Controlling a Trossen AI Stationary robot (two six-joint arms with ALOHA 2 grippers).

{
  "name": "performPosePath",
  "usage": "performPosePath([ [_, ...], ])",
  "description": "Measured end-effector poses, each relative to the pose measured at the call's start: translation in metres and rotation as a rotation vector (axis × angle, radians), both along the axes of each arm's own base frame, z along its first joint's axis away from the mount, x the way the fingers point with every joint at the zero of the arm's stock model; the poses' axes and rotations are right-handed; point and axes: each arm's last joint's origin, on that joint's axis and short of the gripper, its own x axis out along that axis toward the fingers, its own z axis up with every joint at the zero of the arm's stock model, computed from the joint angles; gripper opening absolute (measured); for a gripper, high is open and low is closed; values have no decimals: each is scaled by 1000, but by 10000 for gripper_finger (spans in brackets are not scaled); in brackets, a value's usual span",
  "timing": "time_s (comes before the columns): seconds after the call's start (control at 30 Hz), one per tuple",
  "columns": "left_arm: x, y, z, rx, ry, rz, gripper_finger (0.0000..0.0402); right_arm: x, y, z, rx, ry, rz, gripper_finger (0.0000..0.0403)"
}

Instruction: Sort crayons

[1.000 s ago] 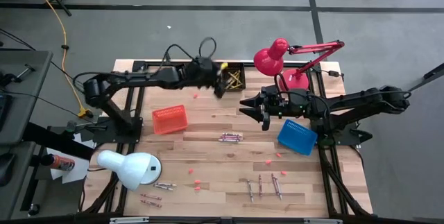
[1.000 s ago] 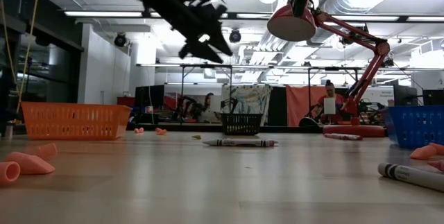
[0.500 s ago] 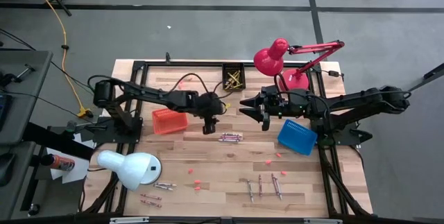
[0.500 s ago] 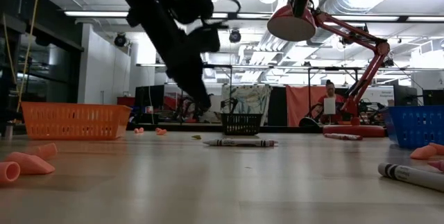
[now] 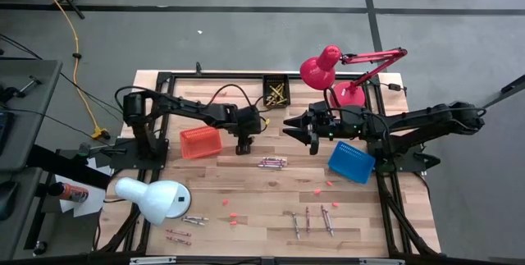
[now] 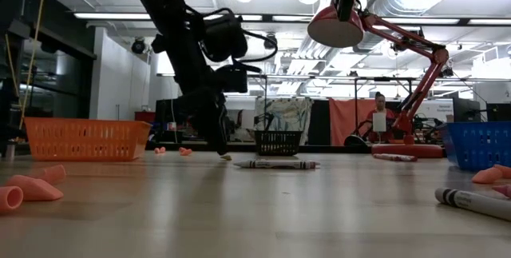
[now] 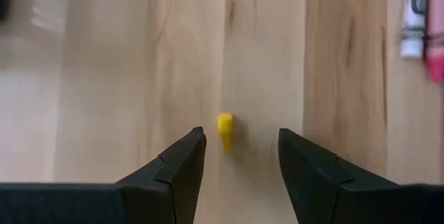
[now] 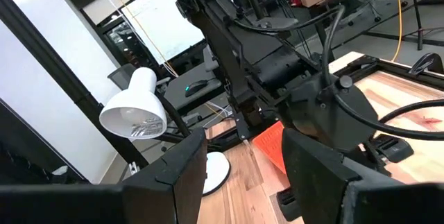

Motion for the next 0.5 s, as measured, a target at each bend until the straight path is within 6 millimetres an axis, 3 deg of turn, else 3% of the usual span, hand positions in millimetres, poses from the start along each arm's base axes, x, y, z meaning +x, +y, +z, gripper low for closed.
performPosePath([
  [0.3,5,1,-14,-15,15,13,157,0,0,-1,0,8,0,181],
  [0.5,5,2,-14,-17,9,15,69,0,0,-1,0,12,0,181],
])
